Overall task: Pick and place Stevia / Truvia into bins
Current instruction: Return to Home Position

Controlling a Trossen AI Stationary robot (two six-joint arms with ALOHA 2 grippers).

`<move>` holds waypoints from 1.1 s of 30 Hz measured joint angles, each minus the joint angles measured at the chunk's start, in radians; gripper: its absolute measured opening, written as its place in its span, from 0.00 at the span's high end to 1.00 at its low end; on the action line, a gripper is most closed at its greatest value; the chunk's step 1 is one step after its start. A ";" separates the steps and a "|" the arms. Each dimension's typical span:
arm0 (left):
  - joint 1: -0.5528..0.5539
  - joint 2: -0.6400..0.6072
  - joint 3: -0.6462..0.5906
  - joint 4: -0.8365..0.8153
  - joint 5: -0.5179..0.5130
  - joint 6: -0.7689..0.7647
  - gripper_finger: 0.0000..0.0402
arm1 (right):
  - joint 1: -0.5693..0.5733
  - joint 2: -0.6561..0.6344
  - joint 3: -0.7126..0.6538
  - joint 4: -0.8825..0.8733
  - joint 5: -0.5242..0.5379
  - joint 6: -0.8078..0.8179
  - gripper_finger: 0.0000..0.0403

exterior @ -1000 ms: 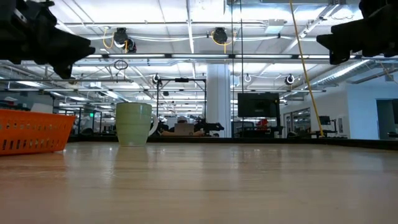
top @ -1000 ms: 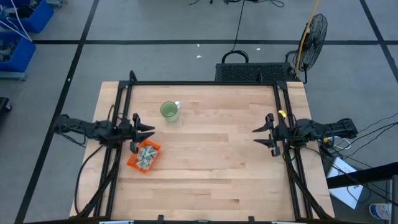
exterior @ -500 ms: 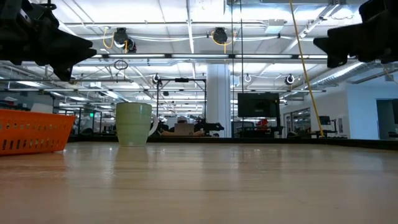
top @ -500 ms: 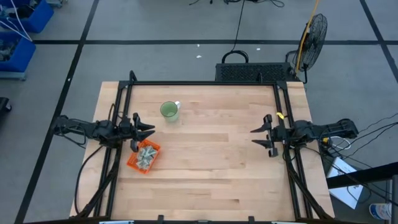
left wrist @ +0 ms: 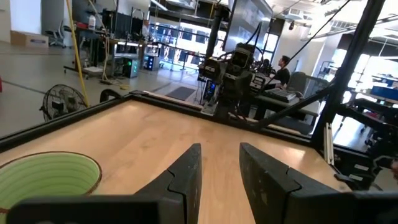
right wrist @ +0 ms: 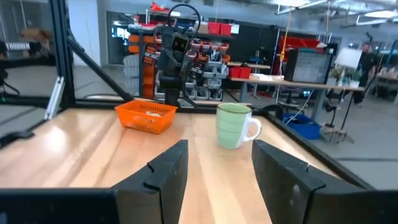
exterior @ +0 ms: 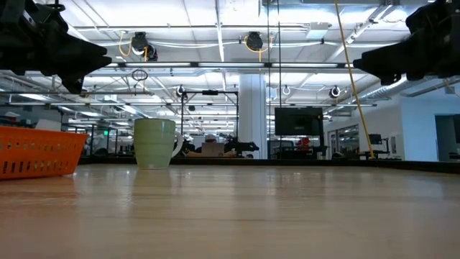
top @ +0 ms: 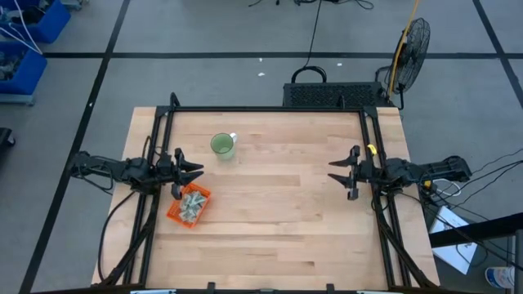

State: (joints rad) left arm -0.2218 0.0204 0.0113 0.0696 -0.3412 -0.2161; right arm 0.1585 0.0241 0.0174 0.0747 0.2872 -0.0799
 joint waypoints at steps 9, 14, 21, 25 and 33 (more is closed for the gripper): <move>0.000 0.000 0.000 0.001 0.000 0.001 0.72 | 0.000 0.000 -0.001 0.015 0.000 -0.090 0.58; 0.000 0.000 0.000 0.001 0.000 0.002 0.72 | 0.000 0.000 -0.002 0.018 0.000 -0.090 0.57; 0.000 0.000 0.000 0.002 0.000 0.001 0.72 | 0.000 0.000 -0.002 0.018 0.000 -0.090 0.58; 0.000 0.000 0.000 0.002 0.000 0.000 0.72 | 0.000 0.000 -0.002 0.018 0.000 -0.090 0.57; 0.000 0.000 0.000 0.002 0.000 0.001 0.72 | 0.000 0.000 -0.002 0.019 0.000 -0.090 0.57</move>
State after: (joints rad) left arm -0.2218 0.0204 0.0109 0.0712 -0.3412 -0.2146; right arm 0.1585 0.0242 0.0154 0.0933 0.2871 -0.1696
